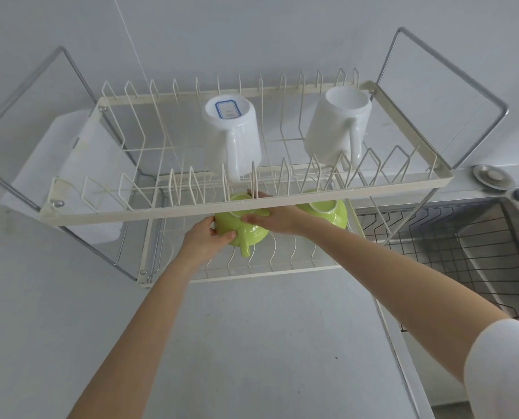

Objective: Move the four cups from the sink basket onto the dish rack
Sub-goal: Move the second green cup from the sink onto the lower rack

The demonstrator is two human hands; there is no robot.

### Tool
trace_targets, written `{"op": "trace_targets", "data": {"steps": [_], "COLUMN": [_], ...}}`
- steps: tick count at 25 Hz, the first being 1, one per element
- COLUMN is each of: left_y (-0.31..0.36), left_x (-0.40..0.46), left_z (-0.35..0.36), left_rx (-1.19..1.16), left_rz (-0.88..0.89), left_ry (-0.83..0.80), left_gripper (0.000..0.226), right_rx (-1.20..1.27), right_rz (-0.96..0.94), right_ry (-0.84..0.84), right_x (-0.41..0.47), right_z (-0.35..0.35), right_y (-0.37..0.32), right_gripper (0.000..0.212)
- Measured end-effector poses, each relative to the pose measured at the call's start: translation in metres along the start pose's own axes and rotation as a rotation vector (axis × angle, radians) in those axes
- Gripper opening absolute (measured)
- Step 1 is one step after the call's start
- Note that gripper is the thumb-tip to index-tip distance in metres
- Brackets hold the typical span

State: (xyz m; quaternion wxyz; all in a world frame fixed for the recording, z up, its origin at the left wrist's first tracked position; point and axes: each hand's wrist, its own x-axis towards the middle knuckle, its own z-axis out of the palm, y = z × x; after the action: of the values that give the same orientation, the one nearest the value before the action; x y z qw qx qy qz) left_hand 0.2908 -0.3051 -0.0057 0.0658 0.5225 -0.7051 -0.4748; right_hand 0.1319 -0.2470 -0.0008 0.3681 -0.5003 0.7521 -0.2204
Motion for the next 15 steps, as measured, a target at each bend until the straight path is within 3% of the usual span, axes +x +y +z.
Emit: {"op": "trace_targets", "data": {"steps": [6,11,15], "left_y": [0.006,0.002,-0.003], "left_x": [-0.004,-0.007,-0.007], "left_z": [-0.003,0.001,0.005], "left_rx": [-0.034,0.251,0.318], "left_rz": [-0.033,0.052,0.099], "left_ry": [-0.032,0.046,0.109], "left_gripper": [0.061,0.067,0.068], "right_rx": [0.007,-0.092,-0.074], "right_rz": [-0.032,-0.142,-0.134], "right_ry": [0.074,0.108,0.083], "right_x": [-0.007,-0.019,-0.02], "right_z": [0.005,0.005,0.006], "right_y": [-0.004,-0.012,-0.014], "right_gripper": [0.066,0.066,0.063]}}
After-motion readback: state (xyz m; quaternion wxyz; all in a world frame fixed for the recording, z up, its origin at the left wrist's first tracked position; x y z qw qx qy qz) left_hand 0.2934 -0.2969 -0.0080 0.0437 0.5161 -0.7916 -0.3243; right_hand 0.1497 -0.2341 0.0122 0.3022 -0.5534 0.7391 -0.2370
